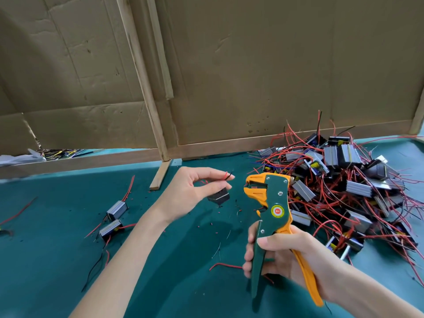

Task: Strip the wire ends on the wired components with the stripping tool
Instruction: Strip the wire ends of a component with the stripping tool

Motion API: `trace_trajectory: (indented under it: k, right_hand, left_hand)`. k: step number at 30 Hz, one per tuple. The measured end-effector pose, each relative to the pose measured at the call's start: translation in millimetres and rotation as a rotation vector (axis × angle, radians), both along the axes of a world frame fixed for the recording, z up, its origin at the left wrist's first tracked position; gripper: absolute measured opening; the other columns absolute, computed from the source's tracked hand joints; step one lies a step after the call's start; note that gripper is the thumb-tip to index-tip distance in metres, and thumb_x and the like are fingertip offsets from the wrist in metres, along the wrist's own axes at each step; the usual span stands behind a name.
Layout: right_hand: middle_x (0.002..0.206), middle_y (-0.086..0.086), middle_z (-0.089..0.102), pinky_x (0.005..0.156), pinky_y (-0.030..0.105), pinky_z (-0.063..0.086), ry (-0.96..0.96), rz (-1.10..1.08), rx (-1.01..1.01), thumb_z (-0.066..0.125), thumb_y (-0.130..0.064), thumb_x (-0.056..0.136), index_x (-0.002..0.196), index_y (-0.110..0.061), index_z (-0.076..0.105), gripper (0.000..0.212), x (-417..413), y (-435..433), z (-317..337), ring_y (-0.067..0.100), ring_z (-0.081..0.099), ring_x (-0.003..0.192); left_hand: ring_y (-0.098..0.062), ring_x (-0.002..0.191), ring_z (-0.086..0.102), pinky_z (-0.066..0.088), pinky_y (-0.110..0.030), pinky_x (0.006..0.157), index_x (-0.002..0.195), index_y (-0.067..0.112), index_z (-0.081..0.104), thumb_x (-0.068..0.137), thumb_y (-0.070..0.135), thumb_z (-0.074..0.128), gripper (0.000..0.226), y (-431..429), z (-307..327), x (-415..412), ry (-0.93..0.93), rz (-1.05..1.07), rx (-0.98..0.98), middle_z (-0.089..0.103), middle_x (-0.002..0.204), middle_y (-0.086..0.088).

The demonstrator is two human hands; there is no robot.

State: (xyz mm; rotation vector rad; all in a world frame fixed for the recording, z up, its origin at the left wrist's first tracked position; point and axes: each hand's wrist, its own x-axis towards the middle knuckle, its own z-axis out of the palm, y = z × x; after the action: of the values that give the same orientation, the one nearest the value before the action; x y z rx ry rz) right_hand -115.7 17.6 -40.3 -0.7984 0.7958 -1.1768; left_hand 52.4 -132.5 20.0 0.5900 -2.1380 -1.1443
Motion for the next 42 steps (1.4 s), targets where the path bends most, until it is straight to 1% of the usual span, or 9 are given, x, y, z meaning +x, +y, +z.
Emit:
trace_trajectory:
  k: [5,14,20,24,28,32,37,39,42]
  right_hand:
    - [0.083,0.027,0.062,0.076,0.049,0.054,0.047,0.038,-0.024,0.079,-0.014,0.065,0.088,-0.002,0.067,0.029,-1,2,4,0.043,0.064,0.078]
    - [0.079,0.028,0.061,0.072,0.048,0.055,0.062,0.027,-0.028,0.072,-0.012,0.064,0.084,0.000,0.066,0.024,2,6,13,0.043,0.064,0.074]
    - [0.077,0.027,0.062,0.072,0.049,0.054,0.100,0.045,-0.053,0.071,-0.013,0.064,0.079,-0.004,0.068,0.018,3,8,14,0.041,0.064,0.071]
    - [0.077,0.027,0.061,0.071,0.049,0.054,0.107,0.059,-0.061,0.071,-0.014,0.067,0.079,-0.004,0.066,0.016,3,8,13,0.040,0.064,0.070]
    - [0.073,0.025,0.060,0.069,0.049,0.054,0.140,0.046,-0.065,0.073,-0.017,0.069,0.075,-0.006,0.064,0.016,2,8,13,0.038,0.063,0.065]
    - [0.061,0.022,0.057,0.056,0.039,0.053,0.170,0.026,-0.041,0.076,-0.021,0.070,0.067,-0.005,0.060,0.022,1,9,11,0.033,0.059,0.052]
    - [0.043,0.015,0.049,0.043,0.025,0.042,0.257,-0.177,-0.021,0.075,-0.032,0.069,0.050,-0.007,0.053,0.039,5,8,-2,0.025,0.048,0.034]
    - [0.049,0.015,0.053,0.046,0.029,0.044,0.281,-0.185,-0.024,0.077,-0.035,0.065,0.053,-0.010,0.057,0.034,7,8,-2,0.027,0.053,0.039]
    - [0.068,0.027,0.058,0.061,0.044,0.054,0.089,-0.106,-0.077,0.078,-0.018,0.061,0.072,-0.005,0.064,0.022,7,6,7,0.041,0.063,0.062]
  left_hand:
    - [-0.004,0.077,0.067,0.049,-0.013,0.071,0.086,0.016,0.076,0.083,0.011,0.071,0.008,10,11,-1,-0.014,-0.050,0.001,0.073,0.081,0.004]
    - [-0.004,0.067,0.060,0.051,-0.016,0.059,0.073,0.023,0.073,0.084,0.011,0.071,0.017,17,15,-1,-0.033,-0.073,0.096,0.066,0.071,0.008]
    - [-0.001,0.064,0.059,0.050,-0.015,0.058,0.072,0.027,0.072,0.085,0.013,0.070,0.019,17,14,-2,-0.047,-0.095,0.088,0.065,0.066,0.009]
    - [-0.002,0.065,0.062,0.050,-0.016,0.060,0.074,0.025,0.072,0.076,0.027,0.072,0.003,17,14,-2,-0.046,-0.116,0.101,0.068,0.068,0.007]
    - [-0.004,0.066,0.064,0.052,-0.017,0.065,0.078,0.020,0.071,0.074,0.030,0.071,0.011,15,13,-1,-0.057,-0.127,0.076,0.071,0.071,0.005]
    - [-0.008,0.066,0.064,0.056,-0.025,0.063,0.078,0.018,0.071,0.077,0.023,0.073,0.005,14,12,-1,-0.040,-0.137,0.083,0.071,0.072,0.002]
    - [-0.009,0.064,0.064,0.054,-0.022,0.062,0.073,0.024,0.069,0.074,0.026,0.075,0.006,15,10,-4,0.007,-0.129,0.109,0.070,0.070,0.002]
    - [-0.008,0.067,0.064,0.052,-0.020,0.064,0.075,0.023,0.067,0.075,0.025,0.073,0.006,16,6,-7,-0.021,-0.106,0.094,0.070,0.072,0.004]
    - [-0.007,0.068,0.062,0.051,-0.021,0.064,0.076,0.023,0.066,0.082,0.014,0.074,0.013,12,5,-6,-0.042,-0.045,0.014,0.068,0.073,0.005]
